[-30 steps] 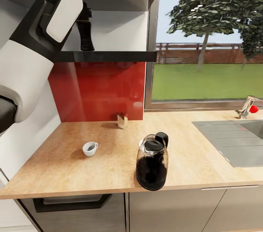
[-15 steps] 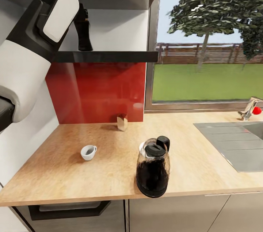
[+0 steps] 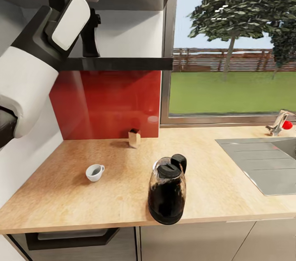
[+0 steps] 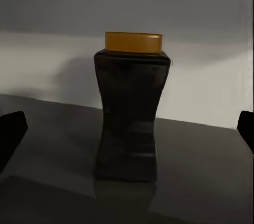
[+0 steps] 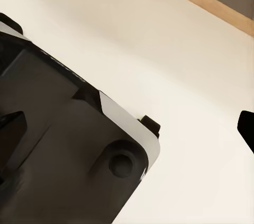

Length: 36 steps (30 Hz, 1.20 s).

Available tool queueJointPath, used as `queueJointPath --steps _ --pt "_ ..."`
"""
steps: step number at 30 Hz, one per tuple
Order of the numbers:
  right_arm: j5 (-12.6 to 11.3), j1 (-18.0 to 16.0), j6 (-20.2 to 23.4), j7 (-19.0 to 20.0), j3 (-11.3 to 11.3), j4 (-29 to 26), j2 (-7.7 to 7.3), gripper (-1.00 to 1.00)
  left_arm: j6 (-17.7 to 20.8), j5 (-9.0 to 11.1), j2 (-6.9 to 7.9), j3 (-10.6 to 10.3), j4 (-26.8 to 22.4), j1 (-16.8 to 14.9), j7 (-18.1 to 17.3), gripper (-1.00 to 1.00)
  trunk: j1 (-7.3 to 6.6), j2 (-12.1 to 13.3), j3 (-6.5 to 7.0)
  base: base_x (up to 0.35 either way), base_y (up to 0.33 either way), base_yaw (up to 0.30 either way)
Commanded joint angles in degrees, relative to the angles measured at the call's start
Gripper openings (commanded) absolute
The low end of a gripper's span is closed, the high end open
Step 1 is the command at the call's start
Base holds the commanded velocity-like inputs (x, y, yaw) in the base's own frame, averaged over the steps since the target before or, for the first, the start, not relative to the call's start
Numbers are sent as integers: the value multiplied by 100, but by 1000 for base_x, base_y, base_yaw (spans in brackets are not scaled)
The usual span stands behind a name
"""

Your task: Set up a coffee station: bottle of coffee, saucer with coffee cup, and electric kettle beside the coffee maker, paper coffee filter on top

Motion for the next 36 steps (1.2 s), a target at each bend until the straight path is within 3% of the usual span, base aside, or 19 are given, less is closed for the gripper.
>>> queueJointPath --steps 1,8,36 --pt "41 -4 -25 19 -17 0 0 100 -25 55 9 -54 1 -9 27 100 1 -7 -9 0 -23 0" --pt "41 -4 -25 19 -17 0 0 100 -251 56 13 -227 23 6 -62 100 1 -7 -9 0 -8 0" --pt "41 -4 -25 19 -17 0 0 100 -420 56 82 -238 185 22 -79 100 1 -7 -9 76 0 0"
